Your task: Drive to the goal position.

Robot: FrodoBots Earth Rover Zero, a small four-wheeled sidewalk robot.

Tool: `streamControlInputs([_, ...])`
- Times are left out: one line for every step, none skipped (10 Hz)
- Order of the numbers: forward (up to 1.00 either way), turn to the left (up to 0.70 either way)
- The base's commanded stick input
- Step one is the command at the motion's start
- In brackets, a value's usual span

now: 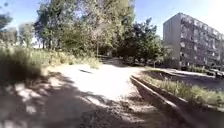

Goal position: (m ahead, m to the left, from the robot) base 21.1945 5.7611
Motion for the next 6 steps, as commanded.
streamControlInputs([0.85,0.0])
streamControlInputs([0.85,0.0])
streamControlInputs([0.85,0.0])
streamControlInputs([0.85,0.0])
streamControlInputs([0.85,0.0])
streamControlInputs([0.85,0.0])
